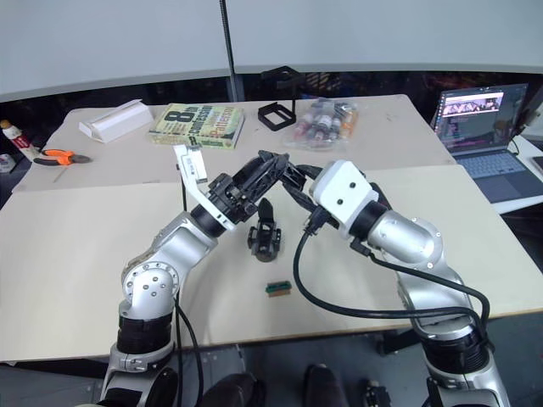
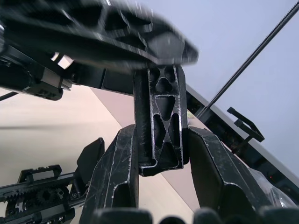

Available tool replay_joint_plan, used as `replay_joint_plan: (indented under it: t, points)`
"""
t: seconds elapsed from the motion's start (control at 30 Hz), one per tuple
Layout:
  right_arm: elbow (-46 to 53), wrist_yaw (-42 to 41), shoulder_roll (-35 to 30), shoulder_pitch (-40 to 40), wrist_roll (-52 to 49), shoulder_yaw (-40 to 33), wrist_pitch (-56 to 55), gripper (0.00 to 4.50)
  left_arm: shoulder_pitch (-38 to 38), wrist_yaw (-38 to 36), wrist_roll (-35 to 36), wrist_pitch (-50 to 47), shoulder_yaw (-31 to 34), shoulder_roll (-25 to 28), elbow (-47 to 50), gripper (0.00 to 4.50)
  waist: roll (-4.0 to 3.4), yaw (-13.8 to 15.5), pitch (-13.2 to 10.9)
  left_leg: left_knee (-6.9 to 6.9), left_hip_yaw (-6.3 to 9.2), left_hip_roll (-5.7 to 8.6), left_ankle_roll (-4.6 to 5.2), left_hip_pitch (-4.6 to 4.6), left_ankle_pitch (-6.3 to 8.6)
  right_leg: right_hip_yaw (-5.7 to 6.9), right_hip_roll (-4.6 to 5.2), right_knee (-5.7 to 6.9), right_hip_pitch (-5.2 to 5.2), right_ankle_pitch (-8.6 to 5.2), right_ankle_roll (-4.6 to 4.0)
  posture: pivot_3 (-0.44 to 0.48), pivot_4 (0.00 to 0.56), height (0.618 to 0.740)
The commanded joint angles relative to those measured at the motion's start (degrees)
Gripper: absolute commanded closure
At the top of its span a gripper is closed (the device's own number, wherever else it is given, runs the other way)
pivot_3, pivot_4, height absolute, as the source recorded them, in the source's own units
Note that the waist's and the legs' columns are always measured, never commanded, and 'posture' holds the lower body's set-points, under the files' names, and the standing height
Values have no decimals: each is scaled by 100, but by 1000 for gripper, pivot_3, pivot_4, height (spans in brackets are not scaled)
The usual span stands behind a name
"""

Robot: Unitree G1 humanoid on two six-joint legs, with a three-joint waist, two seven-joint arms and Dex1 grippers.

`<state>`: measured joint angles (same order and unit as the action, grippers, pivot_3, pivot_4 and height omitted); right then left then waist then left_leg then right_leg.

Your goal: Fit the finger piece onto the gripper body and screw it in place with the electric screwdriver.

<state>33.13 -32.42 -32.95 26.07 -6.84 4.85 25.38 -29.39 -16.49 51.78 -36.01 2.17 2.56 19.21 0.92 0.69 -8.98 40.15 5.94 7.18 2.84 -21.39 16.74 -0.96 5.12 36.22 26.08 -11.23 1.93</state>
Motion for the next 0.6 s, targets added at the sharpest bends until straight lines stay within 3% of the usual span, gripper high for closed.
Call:
replay_joint_plan:
  t: [0.03,0.1,0.13,0.33,0.4,0.5,0.6]
  points:
    - [105,-29,-41,97,87,-15,-173,3373,-155,-45,-14,119,19,-48,12,3312,0,1,0,0,0,0,0,0,0,0,0,0,0,0,0,0,150,740]
    - [94,-56,-76,80,115,-3,-172,3373,-180,-34,-16,136,45,-54,-5,4218,0,13,0,1,0,0,0,0,0,1,0,0,0,0,0,0,150,740]
    - [90,-67,-81,76,127,0,-173,3373,-185,-30,-16,140,54,-62,-8,4436,0,8,0,2,0,2,1,0,0,1,1,0,-1,0,0,0,150,740]
    - [163,-276,-205,-9,-148,-155,123,3373,-214,-36,31,177,97,-79,-2,4433,0,3,0,0,0,0,0,0,0,0,0,0,0,0,0,0,150,740]
    - [162,-483,-288,4,-497,-429,226,2346,-279,-69,114,151,195,-3,-44,4433,1,6,-1,1,0,0,1,0,0,0,0,-1,0,0,0,0,150,740]
    - [139,-1158,-563,90,-1752,-1027,979,1323,-387,-274,303,13,405,293,-156,4434,1,3,-1,1,0,-1,1,0,0,0,-1,-2,-2,1,-1,0,150,740]
    - [-149,-1667,-1089,402,-2885,-1427,2113,1301,-483,-708,550,-376,553,875,-305,4434,1,-1,-1,-1,0,-2,1,0,0,0,-1,-3,-2,1,-1,0,150,740]
